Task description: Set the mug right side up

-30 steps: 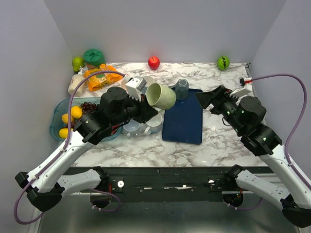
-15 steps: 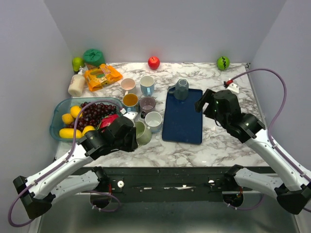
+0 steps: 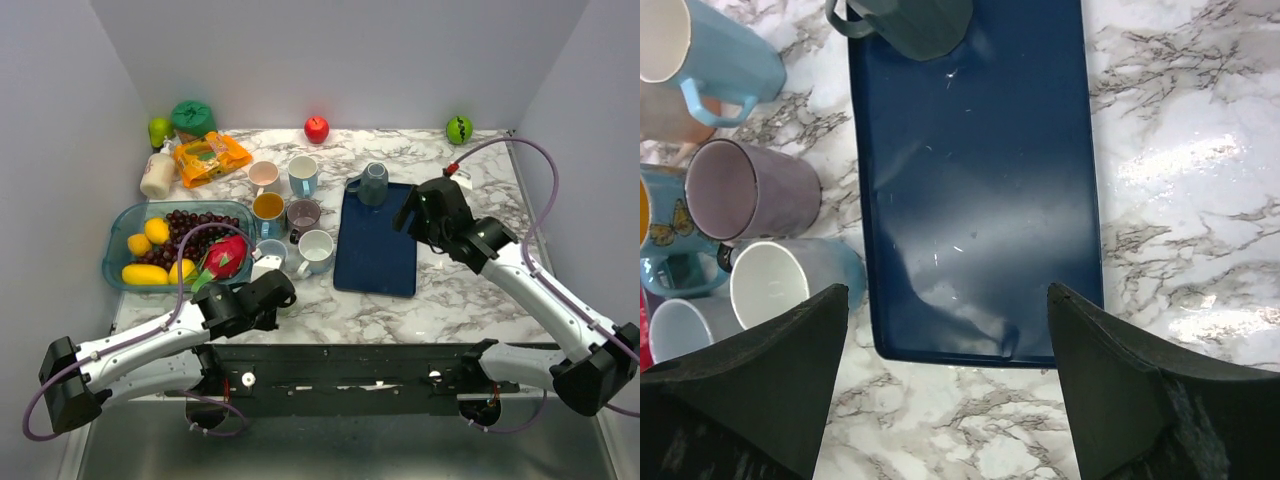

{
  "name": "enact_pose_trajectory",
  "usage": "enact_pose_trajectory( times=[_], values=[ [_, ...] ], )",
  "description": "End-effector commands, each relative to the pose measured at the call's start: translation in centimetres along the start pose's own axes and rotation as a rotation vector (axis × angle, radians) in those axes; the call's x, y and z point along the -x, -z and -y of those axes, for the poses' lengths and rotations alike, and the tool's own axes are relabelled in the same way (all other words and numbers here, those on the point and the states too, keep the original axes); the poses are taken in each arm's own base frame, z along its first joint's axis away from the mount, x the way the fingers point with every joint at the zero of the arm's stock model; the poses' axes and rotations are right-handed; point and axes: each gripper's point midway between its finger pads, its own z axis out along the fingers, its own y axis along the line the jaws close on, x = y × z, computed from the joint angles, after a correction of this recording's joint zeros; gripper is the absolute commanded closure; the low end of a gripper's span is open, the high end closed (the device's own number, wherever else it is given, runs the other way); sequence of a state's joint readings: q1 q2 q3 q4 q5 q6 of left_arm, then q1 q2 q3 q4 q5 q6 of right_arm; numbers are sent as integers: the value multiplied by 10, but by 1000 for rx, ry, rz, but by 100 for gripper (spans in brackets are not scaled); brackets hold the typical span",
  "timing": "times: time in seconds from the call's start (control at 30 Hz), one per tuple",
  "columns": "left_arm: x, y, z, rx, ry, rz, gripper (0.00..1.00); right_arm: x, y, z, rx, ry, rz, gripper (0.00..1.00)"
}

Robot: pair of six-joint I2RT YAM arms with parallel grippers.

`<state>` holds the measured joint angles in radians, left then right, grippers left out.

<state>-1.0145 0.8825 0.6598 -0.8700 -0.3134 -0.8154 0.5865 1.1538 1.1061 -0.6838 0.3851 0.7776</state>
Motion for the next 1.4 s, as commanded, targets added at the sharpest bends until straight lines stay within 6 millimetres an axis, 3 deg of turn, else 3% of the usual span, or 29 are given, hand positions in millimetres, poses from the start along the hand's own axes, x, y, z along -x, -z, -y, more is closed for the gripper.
enact_pose_trajectory(
  times=[0.0,0.27,0.33,0.53,0.6,0.63,0.7,0.73,0.8,0.9,0.93,0.97,1.03,1.07,1.23,1.37],
  values=[
    [29,-8,-7,74,114,166,100,2,-10,-15,18,-23,-30,13],
    [24,-16,-14,114,114,173,99,-3,-54,-37,-11,-35,-71,13],
    [20,-17,-12,112,104,163,87,-8,-70,-41,-43,-43,-90,13],
    [16,-16,-7,107,105,148,58,14,-99,-59,-109,-152,-24,13],
    [17,-13,-4,96,111,154,54,23,-111,-65,-132,-187,6,13],
    [18,-12,-3,90,112,157,46,26,-114,-69,-136,-197,18,13],
    [20,-9,-2,82,121,167,44,25,-131,-69,-169,-211,27,12],
    [21,-7,-2,82,122,169,41,37,-133,-78,-153,-227,45,12],
    [25,-2,-3,83,129,180,37,32,-153,-81,-176,-241,29,12],
    [35,13,-6,87,136,204,30,41,-164,-87,-217,-311,36,13],
    [41,21,-6,85,139,217,23,27,-176,-76,-278,-304,7,13],
    [45,28,-6,73,147,232,18,38,-177,-83,-280,-356,30,12],
    [60,44,-2,40,139,269,6,28,-188,-71,-353,-369,15,13],
    [65,52,0,23,144,286,2,34,-191,-73,-360,-400,29,13],
    [98,89,14,-80,144,380,1,26,-214,-55,-438,-429,17,12],
    [112,105,18,-97,109,415,1,22,-231,-50,-457,-446,4,12]
  ],
)
